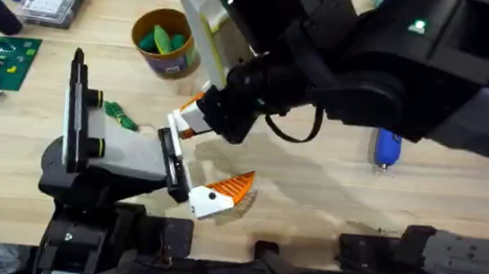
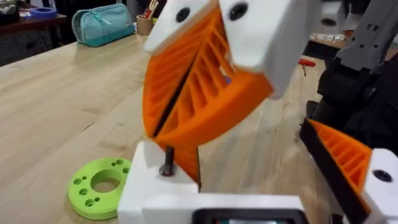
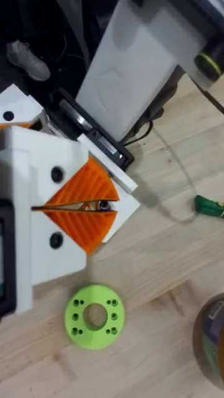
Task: Pick up the gripper from the table and insert it into the empty holder that is missing its gripper. Then pick up a screw, insert it into the mounting hole, and use the screwdriver to tighten it. Finally, clean up the table by picking up the vegetable and placing it into the bucket.
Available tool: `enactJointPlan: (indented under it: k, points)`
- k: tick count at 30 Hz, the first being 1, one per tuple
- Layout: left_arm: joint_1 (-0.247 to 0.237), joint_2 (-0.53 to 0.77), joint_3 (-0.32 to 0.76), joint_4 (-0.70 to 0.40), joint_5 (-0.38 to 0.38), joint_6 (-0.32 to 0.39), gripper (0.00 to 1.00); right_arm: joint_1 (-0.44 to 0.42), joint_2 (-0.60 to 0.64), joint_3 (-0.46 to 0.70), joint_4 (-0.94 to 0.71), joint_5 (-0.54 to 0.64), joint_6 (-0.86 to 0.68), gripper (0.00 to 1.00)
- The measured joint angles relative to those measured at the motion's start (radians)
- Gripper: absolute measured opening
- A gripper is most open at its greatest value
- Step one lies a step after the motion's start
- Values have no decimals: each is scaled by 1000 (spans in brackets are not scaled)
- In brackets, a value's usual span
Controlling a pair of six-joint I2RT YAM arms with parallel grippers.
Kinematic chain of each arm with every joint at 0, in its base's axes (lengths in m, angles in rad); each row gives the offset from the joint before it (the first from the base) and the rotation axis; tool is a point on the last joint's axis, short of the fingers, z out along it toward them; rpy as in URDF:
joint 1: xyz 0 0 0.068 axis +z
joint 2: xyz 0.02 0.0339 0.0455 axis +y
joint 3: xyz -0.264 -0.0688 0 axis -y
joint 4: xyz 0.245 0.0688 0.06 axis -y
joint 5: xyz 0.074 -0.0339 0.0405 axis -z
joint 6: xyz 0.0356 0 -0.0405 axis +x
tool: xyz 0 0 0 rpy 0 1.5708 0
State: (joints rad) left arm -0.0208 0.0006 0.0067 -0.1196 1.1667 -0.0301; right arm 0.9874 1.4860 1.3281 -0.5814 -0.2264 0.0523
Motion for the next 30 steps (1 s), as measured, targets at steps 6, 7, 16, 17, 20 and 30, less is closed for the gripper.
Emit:
enactJointPlan:
  k: [6, 7, 16, 17, 20, 30]
  points:
    - [0, 0, 0, 0, 0, 0, 986, 0, 0, 0, -2, 0, 0, 11]
    - [0, 0, 0, 0, 0, 0, 986, 0, 0, 0, -2, 0, 0, 11]
    - [0, 0, 0, 0, 0, -1, 986, 0, 4, 0, -1, -1, 0, 11]
    - [0, 0, 0, 0, 0, -1, 986, 0, 8, 0, 1, -1, 0, 11]
    - [0, 0, 0, 0, 0, -2, 986, 1, 30, 0, -5, -1, 0, 11]
    - [1, 1, 0, -3, 11, -20, 986, 9, 41, 0, -12, 1, 0, 11]
